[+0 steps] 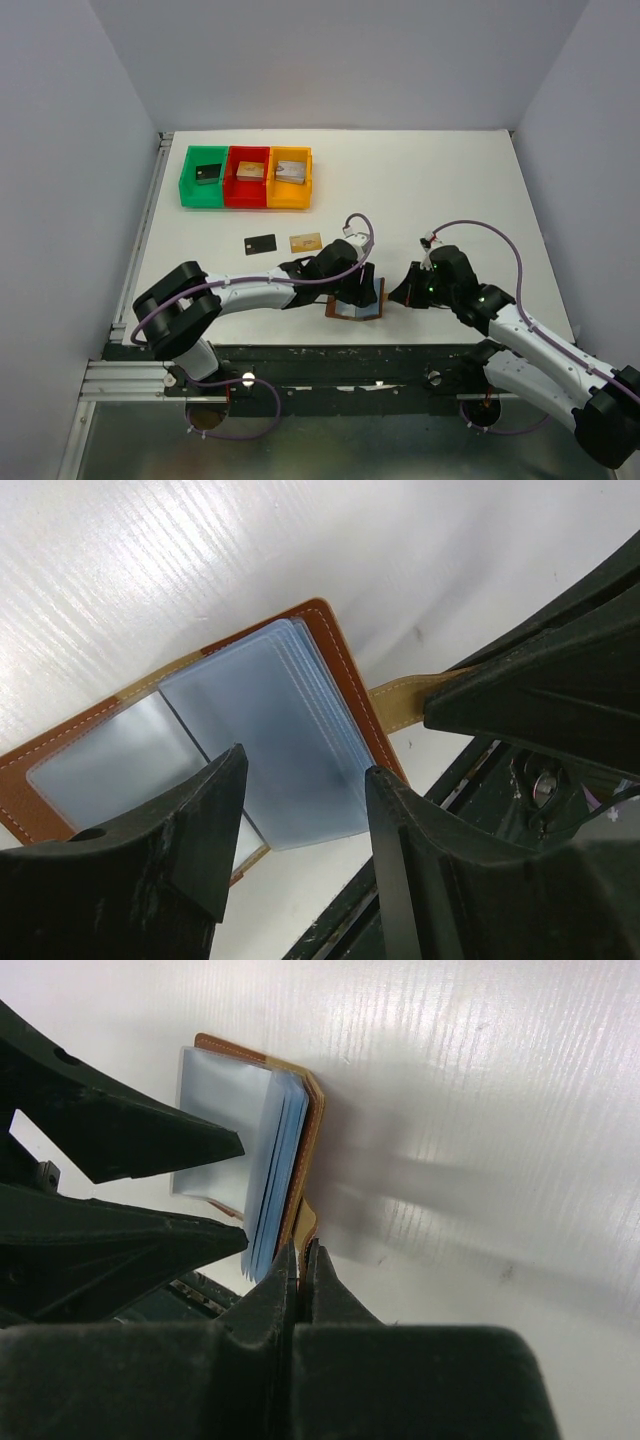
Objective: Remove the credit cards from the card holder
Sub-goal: Remove the credit card from the card holder.
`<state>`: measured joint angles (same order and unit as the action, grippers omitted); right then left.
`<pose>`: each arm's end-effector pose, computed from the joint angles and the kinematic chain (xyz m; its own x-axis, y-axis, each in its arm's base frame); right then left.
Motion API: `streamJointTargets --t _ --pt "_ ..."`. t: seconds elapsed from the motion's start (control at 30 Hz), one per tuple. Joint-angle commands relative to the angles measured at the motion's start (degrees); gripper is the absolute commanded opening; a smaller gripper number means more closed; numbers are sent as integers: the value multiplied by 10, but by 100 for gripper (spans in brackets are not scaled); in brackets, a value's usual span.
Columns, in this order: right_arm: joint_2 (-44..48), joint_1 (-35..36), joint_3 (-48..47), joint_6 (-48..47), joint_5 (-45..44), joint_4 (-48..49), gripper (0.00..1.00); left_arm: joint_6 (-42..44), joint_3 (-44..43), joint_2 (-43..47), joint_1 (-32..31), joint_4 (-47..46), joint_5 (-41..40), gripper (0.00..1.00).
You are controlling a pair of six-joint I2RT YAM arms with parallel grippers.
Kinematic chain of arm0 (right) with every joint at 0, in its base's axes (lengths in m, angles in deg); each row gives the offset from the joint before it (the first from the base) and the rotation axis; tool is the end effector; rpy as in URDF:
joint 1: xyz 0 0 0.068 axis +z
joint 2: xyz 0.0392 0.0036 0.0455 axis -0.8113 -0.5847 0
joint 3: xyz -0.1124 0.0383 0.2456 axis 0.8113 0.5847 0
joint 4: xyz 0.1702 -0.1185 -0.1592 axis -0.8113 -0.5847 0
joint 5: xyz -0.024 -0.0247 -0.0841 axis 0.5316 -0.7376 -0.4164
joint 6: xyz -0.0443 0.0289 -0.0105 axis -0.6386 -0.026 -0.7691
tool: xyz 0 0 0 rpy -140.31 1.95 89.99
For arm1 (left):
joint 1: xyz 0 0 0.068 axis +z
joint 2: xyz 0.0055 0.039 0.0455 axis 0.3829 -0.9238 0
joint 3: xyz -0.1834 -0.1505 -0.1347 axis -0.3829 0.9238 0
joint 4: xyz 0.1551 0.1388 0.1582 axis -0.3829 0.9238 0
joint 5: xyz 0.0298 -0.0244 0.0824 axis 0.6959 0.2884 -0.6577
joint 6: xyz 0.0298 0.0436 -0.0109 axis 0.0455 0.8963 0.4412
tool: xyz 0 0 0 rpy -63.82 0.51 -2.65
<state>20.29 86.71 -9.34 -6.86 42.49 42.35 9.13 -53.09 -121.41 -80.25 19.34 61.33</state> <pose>0.1426 0.0982 0.1948 -0.8404 0.1644 -0.5165 -0.1689 0.8260 0.5377 0.1714 -0.2799 0.1849 -0.8070 0.1487 -0.5715 0.5043 0.6771 -0.5359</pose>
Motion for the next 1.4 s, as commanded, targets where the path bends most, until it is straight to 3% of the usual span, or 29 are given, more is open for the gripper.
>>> streamJointTargets --t 0.0,0.5,1.37 --pt "4 -3 -12 -5 17 9 0 6 -14 -11 -6 6 -3 63" --pt "7 -3 -12 -6 12 3 0 7 -18 -17 -7 43 -43 60" --pt "6 -4 -9 -12 -2 2 1 -27 52 98 2 113 -200 60"
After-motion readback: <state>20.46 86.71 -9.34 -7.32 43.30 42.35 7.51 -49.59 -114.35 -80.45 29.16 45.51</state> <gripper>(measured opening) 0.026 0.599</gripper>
